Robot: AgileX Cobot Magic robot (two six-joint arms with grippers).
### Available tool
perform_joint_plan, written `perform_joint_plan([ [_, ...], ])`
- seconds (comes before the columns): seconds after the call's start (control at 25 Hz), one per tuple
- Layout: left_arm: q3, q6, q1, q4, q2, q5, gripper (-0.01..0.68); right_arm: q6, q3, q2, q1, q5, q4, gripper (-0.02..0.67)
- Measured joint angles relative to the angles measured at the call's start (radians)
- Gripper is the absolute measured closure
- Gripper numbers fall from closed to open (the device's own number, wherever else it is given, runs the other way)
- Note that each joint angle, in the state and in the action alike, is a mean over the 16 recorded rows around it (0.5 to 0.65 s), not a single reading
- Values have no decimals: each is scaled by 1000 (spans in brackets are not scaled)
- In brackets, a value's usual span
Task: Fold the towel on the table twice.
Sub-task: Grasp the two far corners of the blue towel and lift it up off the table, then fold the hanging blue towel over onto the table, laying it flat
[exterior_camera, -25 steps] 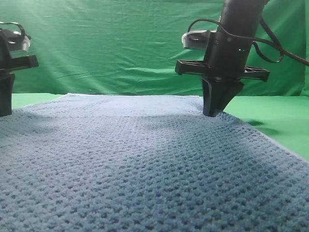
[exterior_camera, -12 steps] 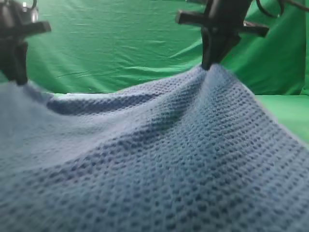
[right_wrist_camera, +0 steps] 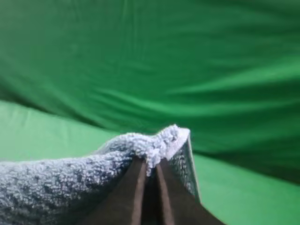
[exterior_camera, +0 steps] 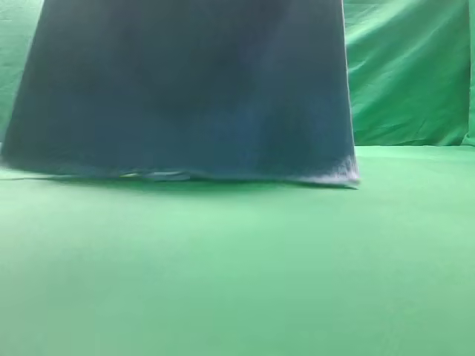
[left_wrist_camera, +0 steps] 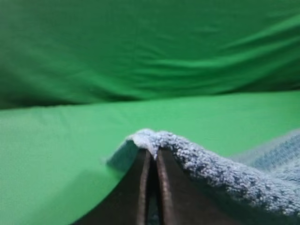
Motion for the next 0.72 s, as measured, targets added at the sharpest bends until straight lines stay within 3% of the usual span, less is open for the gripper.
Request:
perform_joint_plan([
  [0.2,-70,2,0,-27,4,-44,673,-22,-103,-4,-10,-12,-32,649],
  [0.36,-50,-4,0,-43,8,-67,673,-42,-119,-7,-14,8,-44,649],
  [0.72,206,-7,0,-92,-74,-155,673,-62,-67,-2,-15,181,-46,649],
])
